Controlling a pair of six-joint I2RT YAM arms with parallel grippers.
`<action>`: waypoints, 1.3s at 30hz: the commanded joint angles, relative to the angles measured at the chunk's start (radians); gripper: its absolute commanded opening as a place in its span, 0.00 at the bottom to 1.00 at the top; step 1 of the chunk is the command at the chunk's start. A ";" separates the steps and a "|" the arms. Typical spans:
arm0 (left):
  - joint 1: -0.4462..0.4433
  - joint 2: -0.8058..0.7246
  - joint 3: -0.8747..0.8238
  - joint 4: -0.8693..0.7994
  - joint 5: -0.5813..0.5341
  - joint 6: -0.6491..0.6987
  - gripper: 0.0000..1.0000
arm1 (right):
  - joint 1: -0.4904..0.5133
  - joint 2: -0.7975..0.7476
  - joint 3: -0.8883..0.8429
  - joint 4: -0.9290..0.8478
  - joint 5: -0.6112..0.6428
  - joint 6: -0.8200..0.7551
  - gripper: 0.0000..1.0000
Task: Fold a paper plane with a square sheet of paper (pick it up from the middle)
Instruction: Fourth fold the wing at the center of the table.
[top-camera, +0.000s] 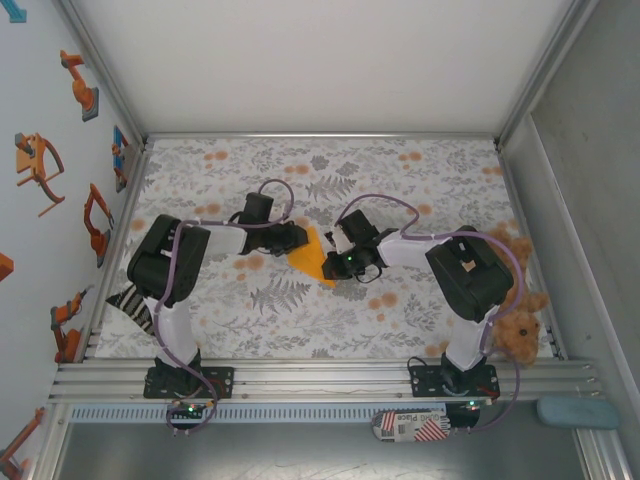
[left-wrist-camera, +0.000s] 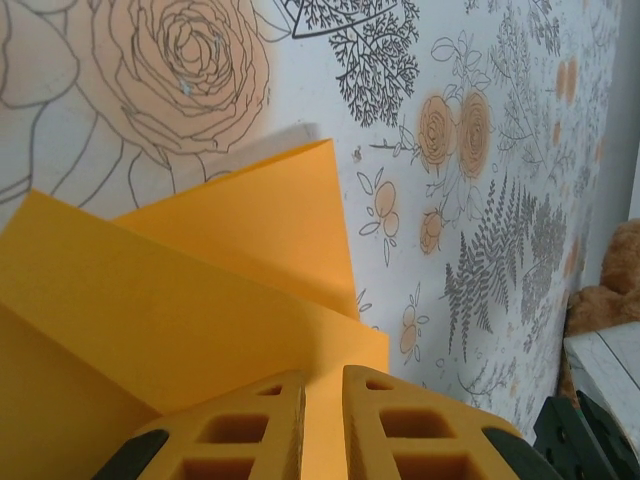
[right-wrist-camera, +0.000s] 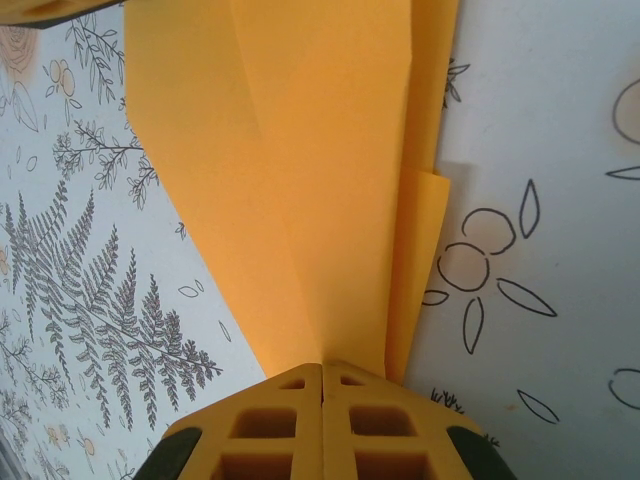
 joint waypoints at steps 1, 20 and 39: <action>0.001 0.025 0.028 0.039 0.023 0.001 0.17 | -0.005 0.044 -0.039 -0.137 0.058 -0.021 0.00; 0.034 0.089 0.105 -0.205 -0.147 0.070 0.18 | -0.014 0.056 -0.098 -0.179 0.095 -0.022 0.00; 0.195 0.064 0.317 -0.467 -0.271 0.164 0.18 | -0.023 0.029 -0.110 -0.192 0.108 -0.009 0.00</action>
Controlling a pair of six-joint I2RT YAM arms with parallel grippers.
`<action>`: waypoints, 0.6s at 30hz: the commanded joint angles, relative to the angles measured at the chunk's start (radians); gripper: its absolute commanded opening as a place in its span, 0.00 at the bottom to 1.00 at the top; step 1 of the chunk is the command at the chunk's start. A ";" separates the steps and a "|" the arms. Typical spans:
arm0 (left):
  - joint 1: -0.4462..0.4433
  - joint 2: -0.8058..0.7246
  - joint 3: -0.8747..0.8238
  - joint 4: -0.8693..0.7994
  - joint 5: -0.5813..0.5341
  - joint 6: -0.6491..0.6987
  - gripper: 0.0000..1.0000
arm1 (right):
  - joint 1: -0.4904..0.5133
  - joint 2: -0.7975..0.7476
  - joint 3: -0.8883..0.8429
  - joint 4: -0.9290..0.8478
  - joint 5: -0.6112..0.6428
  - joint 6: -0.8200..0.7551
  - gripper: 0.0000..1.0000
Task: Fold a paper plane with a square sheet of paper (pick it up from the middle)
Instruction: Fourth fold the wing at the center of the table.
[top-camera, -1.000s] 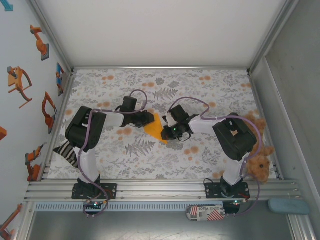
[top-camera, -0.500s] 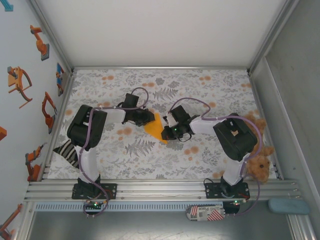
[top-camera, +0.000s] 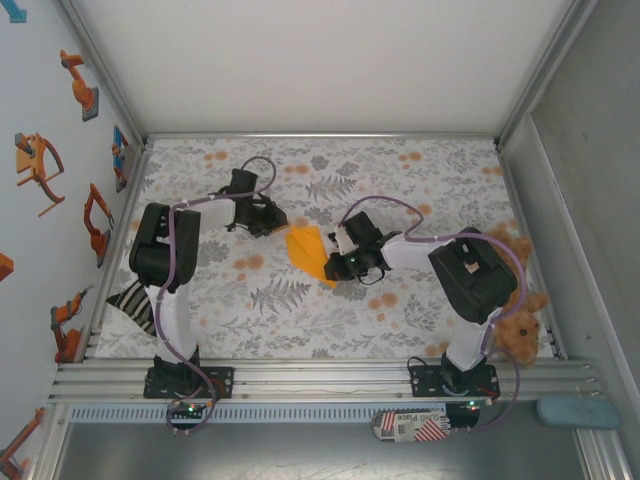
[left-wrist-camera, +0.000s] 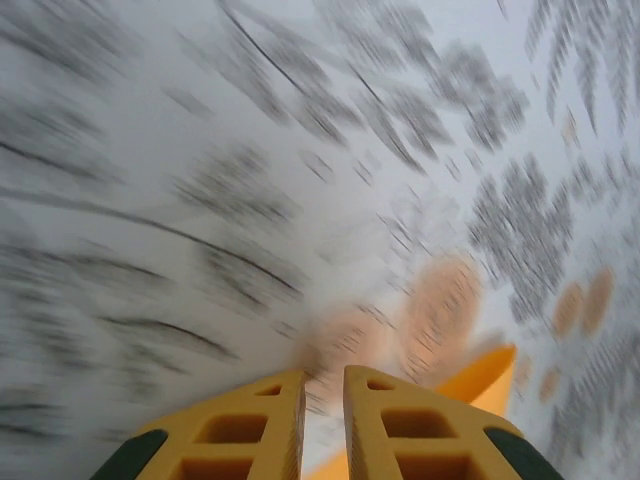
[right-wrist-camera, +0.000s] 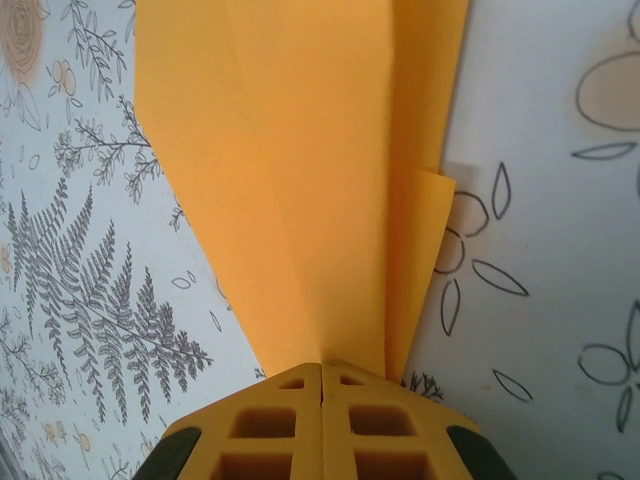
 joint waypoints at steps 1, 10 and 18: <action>0.029 -0.068 0.018 -0.068 -0.095 0.027 0.18 | -0.009 0.051 -0.059 -0.229 0.108 -0.008 0.00; -0.091 -0.291 -0.195 0.120 0.011 -0.107 0.19 | -0.009 0.054 -0.040 -0.222 0.083 0.004 0.00; -0.213 -0.157 -0.167 0.211 0.025 -0.177 0.14 | -0.009 0.063 -0.040 -0.216 0.074 0.004 0.00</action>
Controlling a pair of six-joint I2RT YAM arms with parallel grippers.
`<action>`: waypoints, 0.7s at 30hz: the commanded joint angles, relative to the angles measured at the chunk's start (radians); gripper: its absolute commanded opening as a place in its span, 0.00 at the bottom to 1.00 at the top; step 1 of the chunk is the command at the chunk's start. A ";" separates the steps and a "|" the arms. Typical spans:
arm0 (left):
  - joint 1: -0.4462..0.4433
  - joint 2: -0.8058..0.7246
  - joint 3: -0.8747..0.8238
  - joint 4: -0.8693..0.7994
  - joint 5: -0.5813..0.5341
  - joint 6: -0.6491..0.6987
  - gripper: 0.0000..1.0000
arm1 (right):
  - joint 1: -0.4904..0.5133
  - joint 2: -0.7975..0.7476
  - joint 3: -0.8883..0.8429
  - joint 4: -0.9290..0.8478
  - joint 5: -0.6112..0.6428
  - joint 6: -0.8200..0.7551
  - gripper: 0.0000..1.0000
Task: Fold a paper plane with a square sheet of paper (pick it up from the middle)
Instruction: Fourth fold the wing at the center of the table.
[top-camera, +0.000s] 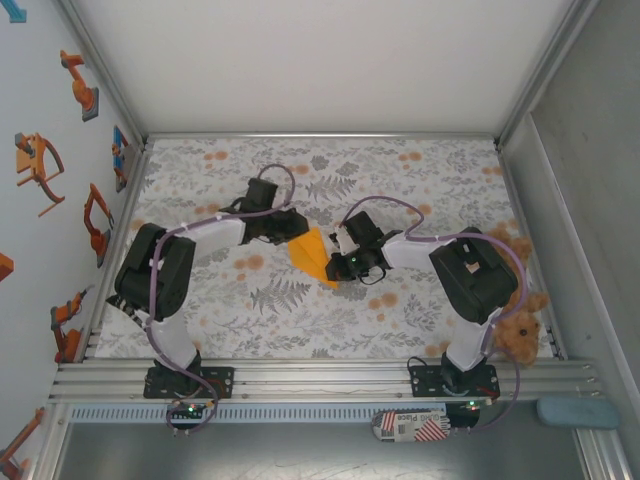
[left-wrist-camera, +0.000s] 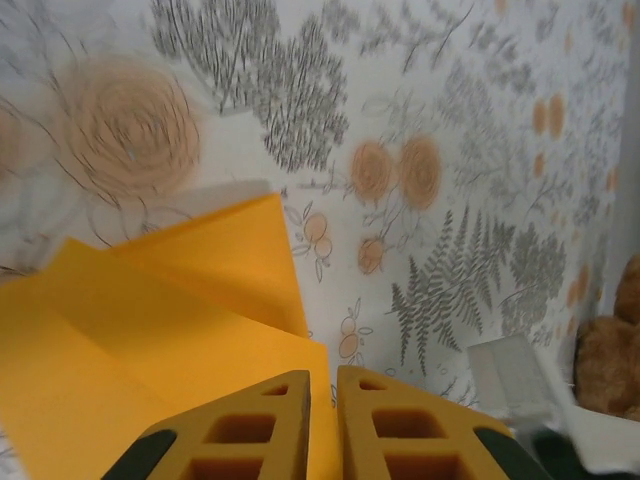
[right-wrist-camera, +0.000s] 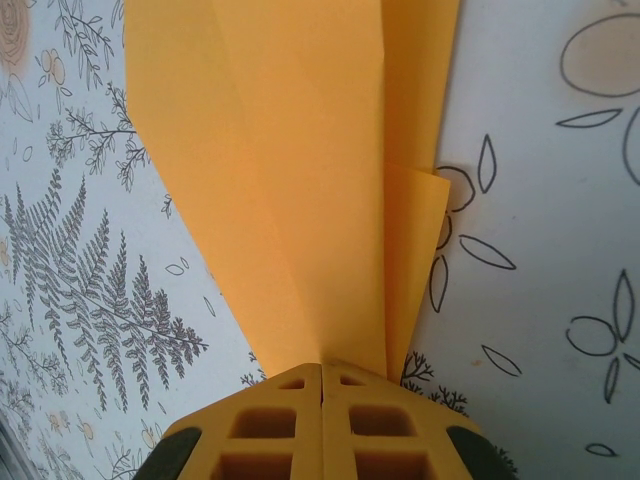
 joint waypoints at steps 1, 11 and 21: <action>-0.004 0.060 0.029 0.040 -0.004 -0.042 0.13 | -0.004 0.064 -0.050 -0.181 0.086 0.002 0.00; 0.002 0.141 0.035 -0.066 -0.116 -0.020 0.06 | -0.004 0.025 -0.044 -0.160 0.062 0.010 0.00; 0.001 0.191 0.035 -0.125 -0.127 -0.027 0.05 | -0.004 -0.122 0.033 0.016 -0.013 0.139 0.00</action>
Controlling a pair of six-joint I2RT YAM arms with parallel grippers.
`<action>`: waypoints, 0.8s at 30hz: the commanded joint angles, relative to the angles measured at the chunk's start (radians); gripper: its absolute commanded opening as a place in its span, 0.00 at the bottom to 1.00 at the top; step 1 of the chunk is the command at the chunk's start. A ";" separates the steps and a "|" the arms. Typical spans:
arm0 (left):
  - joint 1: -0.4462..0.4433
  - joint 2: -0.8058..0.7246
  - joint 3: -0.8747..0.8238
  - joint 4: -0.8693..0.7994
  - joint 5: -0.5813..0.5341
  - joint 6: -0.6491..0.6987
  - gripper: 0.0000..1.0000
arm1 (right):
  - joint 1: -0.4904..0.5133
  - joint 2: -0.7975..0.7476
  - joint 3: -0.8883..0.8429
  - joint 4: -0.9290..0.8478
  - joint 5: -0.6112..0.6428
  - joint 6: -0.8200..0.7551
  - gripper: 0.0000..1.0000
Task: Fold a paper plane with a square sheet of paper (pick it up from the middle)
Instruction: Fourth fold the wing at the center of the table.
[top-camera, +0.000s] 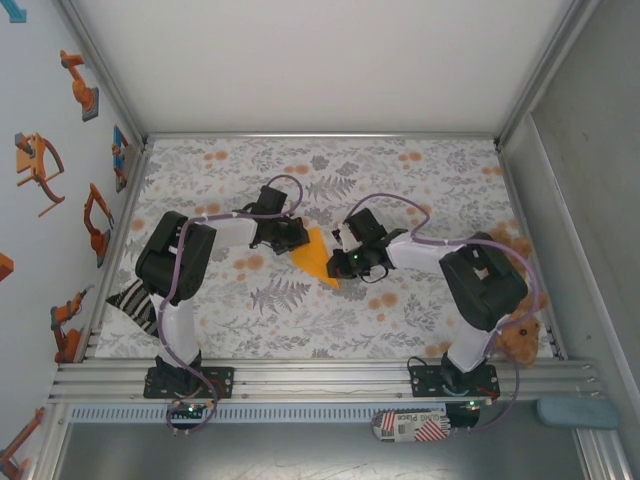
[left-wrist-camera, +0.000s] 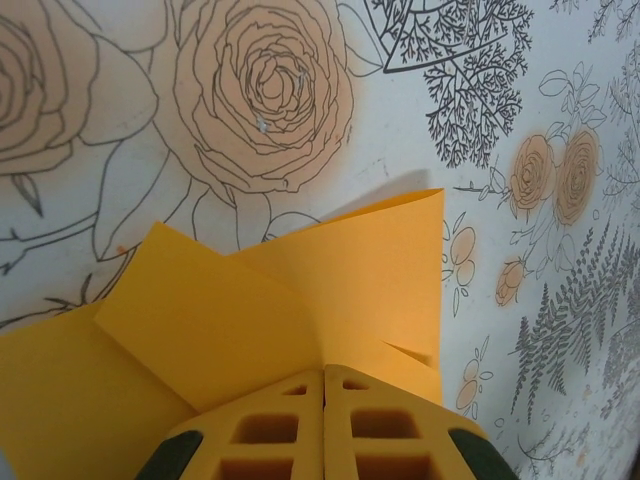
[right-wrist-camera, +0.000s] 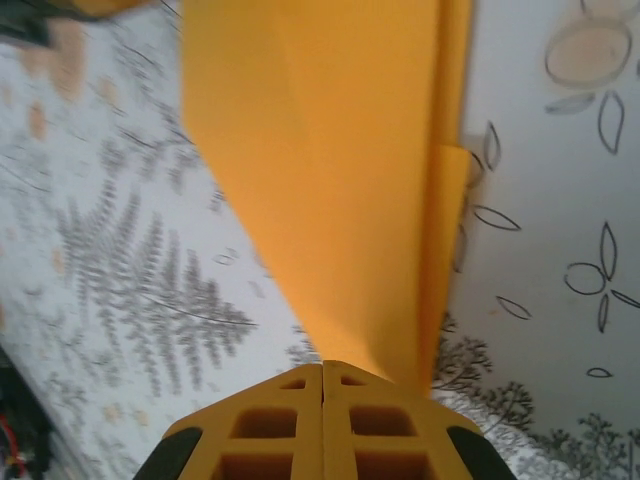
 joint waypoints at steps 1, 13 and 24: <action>0.004 0.062 -0.007 -0.091 -0.066 -0.004 0.06 | -0.004 -0.016 0.044 0.040 0.003 0.056 0.00; 0.003 0.078 -0.001 -0.124 -0.068 -0.010 0.05 | -0.004 0.206 0.206 0.046 -0.013 0.065 0.00; 0.002 0.117 0.044 -0.233 -0.116 -0.002 0.05 | -0.009 0.137 -0.042 0.125 -0.032 0.046 0.00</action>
